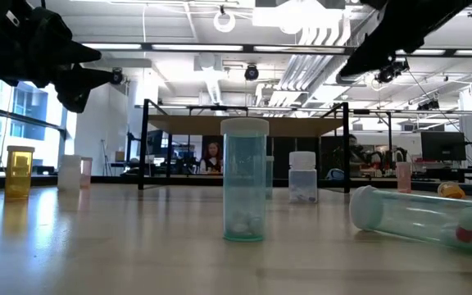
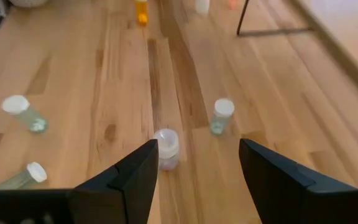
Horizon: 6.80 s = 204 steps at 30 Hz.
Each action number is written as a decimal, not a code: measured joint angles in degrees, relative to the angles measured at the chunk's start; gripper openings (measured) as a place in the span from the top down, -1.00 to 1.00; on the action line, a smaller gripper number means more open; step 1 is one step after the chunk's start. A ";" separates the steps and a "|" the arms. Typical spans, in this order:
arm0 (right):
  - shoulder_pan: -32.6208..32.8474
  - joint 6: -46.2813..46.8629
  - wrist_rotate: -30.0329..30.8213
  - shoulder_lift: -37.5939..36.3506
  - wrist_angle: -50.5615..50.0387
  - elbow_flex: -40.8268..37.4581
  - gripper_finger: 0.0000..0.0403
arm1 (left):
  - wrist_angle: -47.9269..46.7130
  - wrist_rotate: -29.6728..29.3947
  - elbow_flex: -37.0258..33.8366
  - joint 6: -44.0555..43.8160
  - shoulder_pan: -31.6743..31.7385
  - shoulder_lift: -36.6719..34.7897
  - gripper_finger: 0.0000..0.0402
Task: Pick and place medicine bottles onto shelf by color
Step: Put the middle transparent pill bottle on the shelf, then put the top transparent pill bottle on the shelf aligned with the transparent pill bottle
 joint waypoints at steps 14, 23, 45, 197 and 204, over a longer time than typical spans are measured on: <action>-3.31 6.24 -3.64 13.48 6.51 0.00 -0.07 | -0.05 0.00 0.02 -0.95 0.00 0.02 0.03; -4.53 1.11 -5.76 19.48 12.23 0.00 -0.07 | -1.86 0.02 0.00 -1.51 -0.01 0.02 0.03; -4.50 1.37 -10.49 28.74 22.19 0.00 -0.07 | -2.94 0.00 0.00 -0.61 0.00 0.02 0.03; -51.72 -9.17 -16.60 14.27 -16.18 33.42 -0.01 | -6.05 -2.84 0.00 -1.80 0.02 0.29 -0.19; -46.88 -9.08 -16.62 11.76 -16.83 33.42 -0.01 | -5.74 -1.73 0.00 -3.07 -0.62 0.29 -0.20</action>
